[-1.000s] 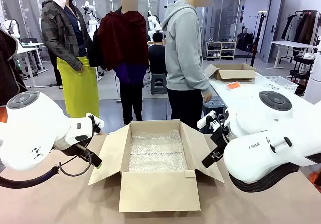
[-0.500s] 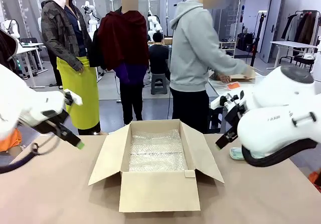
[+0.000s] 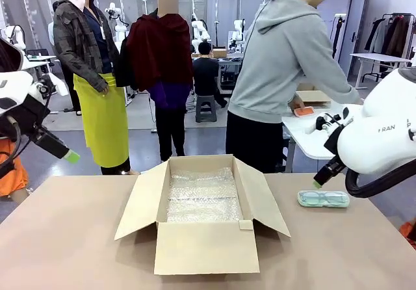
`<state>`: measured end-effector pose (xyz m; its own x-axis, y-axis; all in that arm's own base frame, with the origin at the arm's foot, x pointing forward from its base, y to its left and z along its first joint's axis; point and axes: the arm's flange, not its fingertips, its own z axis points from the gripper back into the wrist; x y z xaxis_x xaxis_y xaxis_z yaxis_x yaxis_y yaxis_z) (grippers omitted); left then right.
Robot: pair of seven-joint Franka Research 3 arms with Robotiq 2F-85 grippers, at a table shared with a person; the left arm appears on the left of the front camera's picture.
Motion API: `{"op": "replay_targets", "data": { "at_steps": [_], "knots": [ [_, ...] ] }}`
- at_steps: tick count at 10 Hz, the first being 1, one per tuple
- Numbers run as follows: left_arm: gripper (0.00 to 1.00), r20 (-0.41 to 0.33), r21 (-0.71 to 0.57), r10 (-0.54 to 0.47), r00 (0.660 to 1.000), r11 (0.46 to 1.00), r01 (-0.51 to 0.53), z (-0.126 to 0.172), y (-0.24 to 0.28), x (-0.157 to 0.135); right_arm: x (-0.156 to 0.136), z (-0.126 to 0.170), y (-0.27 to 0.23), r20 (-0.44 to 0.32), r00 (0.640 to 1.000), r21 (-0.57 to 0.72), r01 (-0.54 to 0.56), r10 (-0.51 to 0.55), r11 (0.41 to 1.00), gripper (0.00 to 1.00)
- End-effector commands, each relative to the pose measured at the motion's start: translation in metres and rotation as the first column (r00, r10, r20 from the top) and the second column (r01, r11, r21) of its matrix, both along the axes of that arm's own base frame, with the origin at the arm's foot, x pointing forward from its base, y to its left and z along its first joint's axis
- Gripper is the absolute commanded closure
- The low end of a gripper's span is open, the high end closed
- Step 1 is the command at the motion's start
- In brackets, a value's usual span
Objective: Pack the glasses set securely to prepare it for shipping.
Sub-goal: Place the Glasses case inside the Package Box.
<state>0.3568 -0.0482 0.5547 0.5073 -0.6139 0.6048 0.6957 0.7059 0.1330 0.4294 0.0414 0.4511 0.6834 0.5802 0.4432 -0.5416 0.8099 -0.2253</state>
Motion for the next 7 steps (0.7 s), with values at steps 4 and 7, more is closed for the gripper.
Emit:
{"op": "replay_targets", "data": {
  "at_steps": [4, 7],
  "knots": [
    [0.0, -0.001, 0.031, 0.039, 0.999, 0.999, -0.039, 0.027, -0.0132, -0.0079, 0.0057, -0.0047, -0.024, -0.036, 0.999, -0.007, -0.005, 0.005, 1.0, 0.0],
    [0.0, 0.037, 0.039, 0.014, 0.999, 0.999, -0.015, 0.0235, -0.0154, -0.0056, 0.0042, -0.0059, -0.0193, -0.027, 1.0, -0.017, -0.002, 0.001, 1.0, 0.0]
  ]
}}
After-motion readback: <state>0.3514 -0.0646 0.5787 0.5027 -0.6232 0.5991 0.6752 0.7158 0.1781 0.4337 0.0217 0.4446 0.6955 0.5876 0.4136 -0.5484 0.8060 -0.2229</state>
